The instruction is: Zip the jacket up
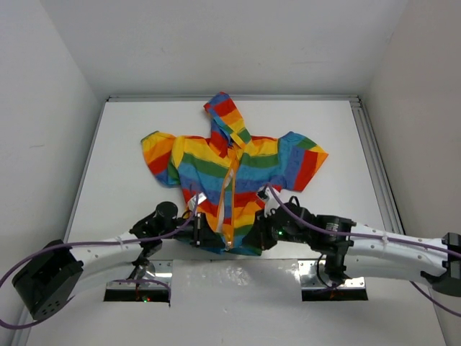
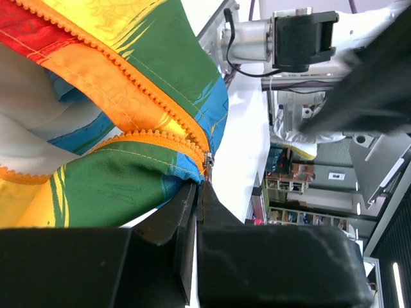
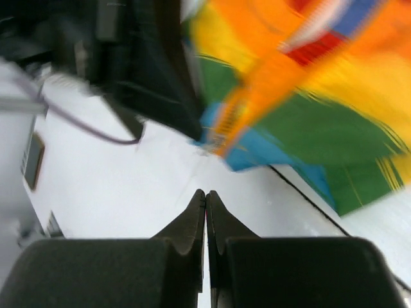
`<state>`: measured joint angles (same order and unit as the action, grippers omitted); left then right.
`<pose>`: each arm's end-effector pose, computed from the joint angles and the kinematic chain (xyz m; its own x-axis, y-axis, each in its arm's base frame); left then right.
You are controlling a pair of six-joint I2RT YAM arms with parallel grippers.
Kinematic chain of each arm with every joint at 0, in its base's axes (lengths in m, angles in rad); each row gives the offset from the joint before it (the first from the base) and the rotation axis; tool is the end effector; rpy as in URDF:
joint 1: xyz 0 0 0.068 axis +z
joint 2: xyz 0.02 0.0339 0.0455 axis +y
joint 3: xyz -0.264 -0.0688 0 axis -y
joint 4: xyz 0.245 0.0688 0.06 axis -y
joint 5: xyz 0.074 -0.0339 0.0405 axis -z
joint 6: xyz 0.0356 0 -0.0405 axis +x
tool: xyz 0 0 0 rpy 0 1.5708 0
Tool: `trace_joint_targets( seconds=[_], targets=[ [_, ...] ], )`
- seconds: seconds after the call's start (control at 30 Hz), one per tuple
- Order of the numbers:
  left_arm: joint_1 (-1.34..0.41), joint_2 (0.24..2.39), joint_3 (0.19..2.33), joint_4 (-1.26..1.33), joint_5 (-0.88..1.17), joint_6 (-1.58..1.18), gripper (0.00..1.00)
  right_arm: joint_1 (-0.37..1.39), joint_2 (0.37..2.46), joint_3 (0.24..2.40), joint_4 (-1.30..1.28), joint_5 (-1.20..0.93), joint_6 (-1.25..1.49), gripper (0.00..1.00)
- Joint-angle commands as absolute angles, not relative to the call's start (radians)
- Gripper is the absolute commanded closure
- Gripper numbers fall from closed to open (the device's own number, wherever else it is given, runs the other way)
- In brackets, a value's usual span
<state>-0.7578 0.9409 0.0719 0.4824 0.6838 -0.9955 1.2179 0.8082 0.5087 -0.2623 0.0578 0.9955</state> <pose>0.1026 -0.1281 0.1402 -0.9526 0.0060 -0.3041 0.2913 0.3050 -0.9067 0.0649 0.1702 0.2311 -0.8720 0.0560 -0.4863 -0.3460 0.6321 0.6933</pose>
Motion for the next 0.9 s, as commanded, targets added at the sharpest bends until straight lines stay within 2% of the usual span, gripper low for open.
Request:
trace_joint_targets(
  seconds=[0.0,0.23,0.27,0.3,0.47,0.7,0.87],
  targets=[
    [-0.762,0.949,0.113,0.552,0.721,-0.966,1.0,1.232,0.903,0.662,-0.366,-0.012,0.727,1.0],
    [-0.762,0.994,0.104,0.62,0.759,-0.983,1.0,1.357,1.058,0.745,-0.304,0.113,0.398,0.93],
    [-0.762,1.0,0.103,0.633,0.764,-0.995,1.0,1.374,1.069,0.762,-0.313,0.133,0.338,0.85],
    [-0.762,1.006,0.103,0.652,0.775,-0.999,1.0,1.388,1.077,0.759,-0.292,0.179,0.313,0.82],
    [-0.762,1.019,0.101,0.676,0.765,-1.015,1.0,1.488,1.069,0.742,-0.246,0.287,0.212,0.71],
    [-0.762,1.029,0.101,0.687,0.753,-1.026,1.0,1.568,1.143,0.779,-0.261,0.35,0.164,0.62],
    [-0.762,1.038,0.109,0.692,0.753,-1.026,1.0,1.585,1.181,0.788,-0.259,0.364,0.15,0.62]
  ],
)
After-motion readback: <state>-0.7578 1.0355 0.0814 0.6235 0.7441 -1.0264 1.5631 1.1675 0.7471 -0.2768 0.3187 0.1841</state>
